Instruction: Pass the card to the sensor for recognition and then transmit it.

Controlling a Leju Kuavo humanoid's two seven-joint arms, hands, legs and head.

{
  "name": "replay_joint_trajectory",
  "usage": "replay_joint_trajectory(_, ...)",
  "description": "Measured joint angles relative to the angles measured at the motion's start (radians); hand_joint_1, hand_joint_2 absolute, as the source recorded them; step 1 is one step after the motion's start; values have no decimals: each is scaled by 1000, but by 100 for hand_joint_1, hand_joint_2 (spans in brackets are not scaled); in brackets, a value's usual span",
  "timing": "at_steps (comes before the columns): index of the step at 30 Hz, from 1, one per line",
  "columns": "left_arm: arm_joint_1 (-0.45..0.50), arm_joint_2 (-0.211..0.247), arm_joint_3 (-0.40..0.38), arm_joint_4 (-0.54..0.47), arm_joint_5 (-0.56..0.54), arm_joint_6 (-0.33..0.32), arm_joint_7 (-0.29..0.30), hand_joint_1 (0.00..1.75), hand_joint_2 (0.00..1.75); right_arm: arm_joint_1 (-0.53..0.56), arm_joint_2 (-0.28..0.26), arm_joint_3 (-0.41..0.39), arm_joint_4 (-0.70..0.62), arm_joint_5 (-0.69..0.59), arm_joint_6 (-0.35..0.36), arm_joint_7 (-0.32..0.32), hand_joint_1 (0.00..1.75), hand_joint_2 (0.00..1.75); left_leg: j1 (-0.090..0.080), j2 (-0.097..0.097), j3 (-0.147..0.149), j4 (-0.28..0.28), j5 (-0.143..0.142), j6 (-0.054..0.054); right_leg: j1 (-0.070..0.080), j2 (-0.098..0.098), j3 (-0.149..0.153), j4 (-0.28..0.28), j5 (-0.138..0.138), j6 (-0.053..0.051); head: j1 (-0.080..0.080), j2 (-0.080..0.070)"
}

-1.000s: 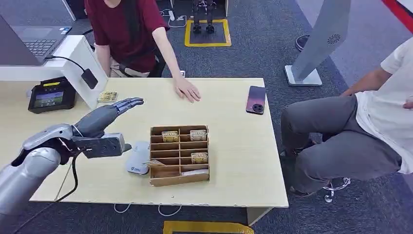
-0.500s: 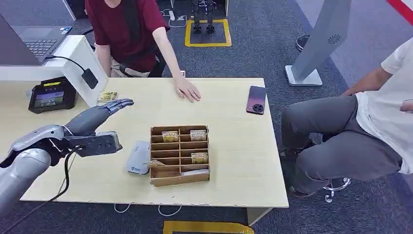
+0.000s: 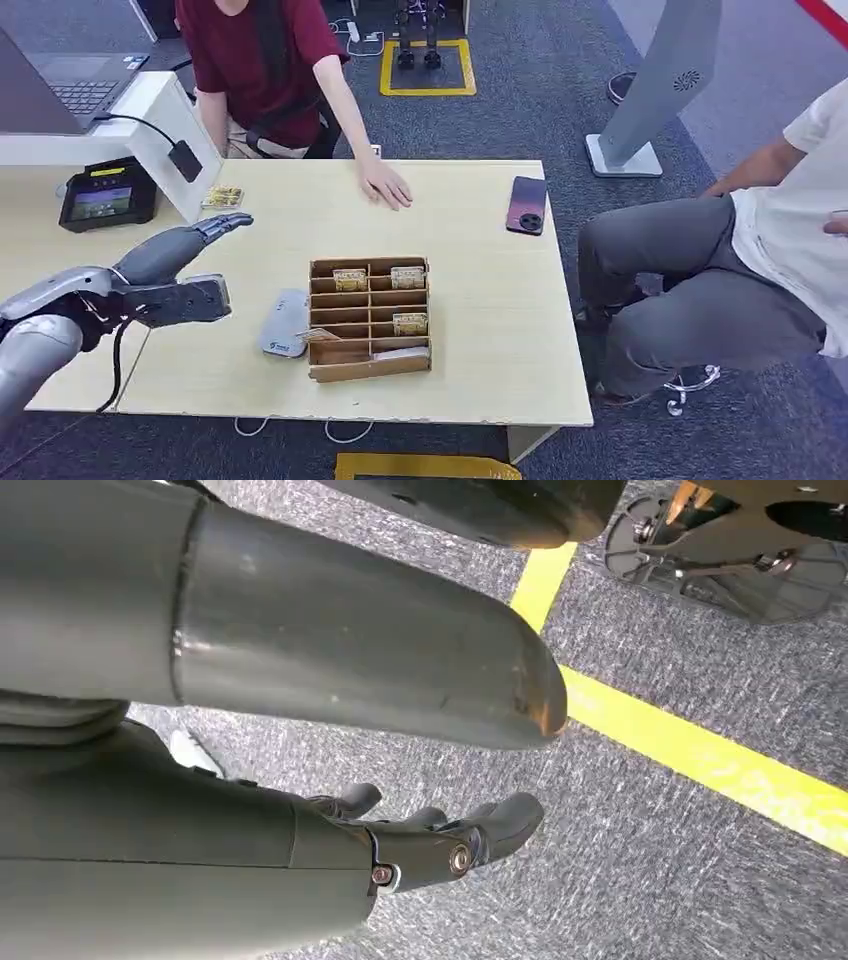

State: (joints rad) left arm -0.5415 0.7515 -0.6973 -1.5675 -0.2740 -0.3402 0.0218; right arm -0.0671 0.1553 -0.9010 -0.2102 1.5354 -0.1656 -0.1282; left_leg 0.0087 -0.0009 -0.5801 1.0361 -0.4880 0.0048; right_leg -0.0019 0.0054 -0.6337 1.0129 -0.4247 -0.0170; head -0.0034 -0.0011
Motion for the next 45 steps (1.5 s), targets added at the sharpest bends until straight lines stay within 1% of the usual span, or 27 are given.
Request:
replay_joint_trajectory(1, 7, -1, 0, 0, -18, 11, 3, 0, 175, -1, 1, 0, 0, 0, 0, 0, 0, 0, 0, 0, 0, 0, 0, 0, 0, 0, 0, 0, 0, 0, 1, 0)
replay_joint_trajectory(5, 56, -1, -3, 0, -32, 33, 10, 0, 175, -1, 3, 0, 0, 4, 0, 0, 0, 0, 0, 1, 0, 0, 0, 0, 0, 1, 0, 0, 0, 0, 0, 0)
replay_joint_trajectory(9, 117, -1, -3, 0, -3, 14, 10, 0, 175, -2, 4, 0, 0, 10, -1, 0, 0, 0, 0, 1, 0, 0, 0, 0, 0, 1, 0, 0, 0, 0, 0, 0)
replay_joint_trajectory(10, 137, -1, -3, 0, -7, 22, 9, 0, 175, -2, 4, 0, 0, 10, -1, 0, 0, 0, 0, 1, 0, 0, 0, 0, 0, 1, 0, 0, 0, 0, 1, 0)
replay_joint_trajectory(13, 222, -2, -3, -5, -43, 77, -7, 0, 175, -2, 5, 0, 0, 10, 0, 0, 0, 0, 0, 2, 1, -1, -1, -1, 0, 2, -1, 0, -2, -2, 0, 0)
replay_joint_trajectory(17, 286, -11, -6, -9, -65, 95, -9, 0, 175, -3, 5, 0, 0, 10, -1, 1, 0, 0, 0, 1, 0, -1, -1, -1, 0, 1, -1, 0, -2, -2, 1, 0)
replay_joint_trajectory(21, 327, -34, -6, -9, -103, 101, -14, 0, 175, -3, 8, 0, 0, 11, -1, 1, 0, 0, 0, 1, 0, -1, -1, -1, 0, 1, -1, 0, -2, -2, 1, 0)
replay_joint_trajectory(26, 362, -56, -6, -9, -121, 106, -25, 0, 175, -3, 8, 0, 0, 13, -2, 1, 0, 0, 0, 1, 0, -1, -1, -1, 0, 1, -1, 0, -2, -2, 0, 0)
replay_joint_trajectory(31, 384, -80, -6, -9, -114, 114, -32, 0, 175, -3, 8, 0, 0, 15, -2, 1, 0, 0, 0, 1, 0, -1, -1, -1, 0, 1, -1, 0, -2, -2, 0, 0)
replay_joint_trajectory(33, 386, -94, -6, -9, -99, 123, -40, 0, 175, -3, 8, 0, 0, 16, -2, 1, 0, 0, 0, 1, 0, -1, -1, -1, 0, 1, -1, 0, -2, -2, 0, 0)
replay_joint_trajectory(38, 386, -148, -5, -9, -94, 145, -43, 0, 175, -3, 10, 0, 0, 16, -5, 1, 0, 0, 0, 1, 0, -1, -1, -1, 0, 0, -1, 0, -2, -2, 0, 0)
replay_joint_trajectory(45, 385, -198, -5, -6, -122, 164, -43, 0, 175, -3, 11, 0, 0, 18, -7, 1, 0, 0, 0, 1, 0, -1, -1, -1, 0, 0, -1, 0, -2, -2, 1, 0)
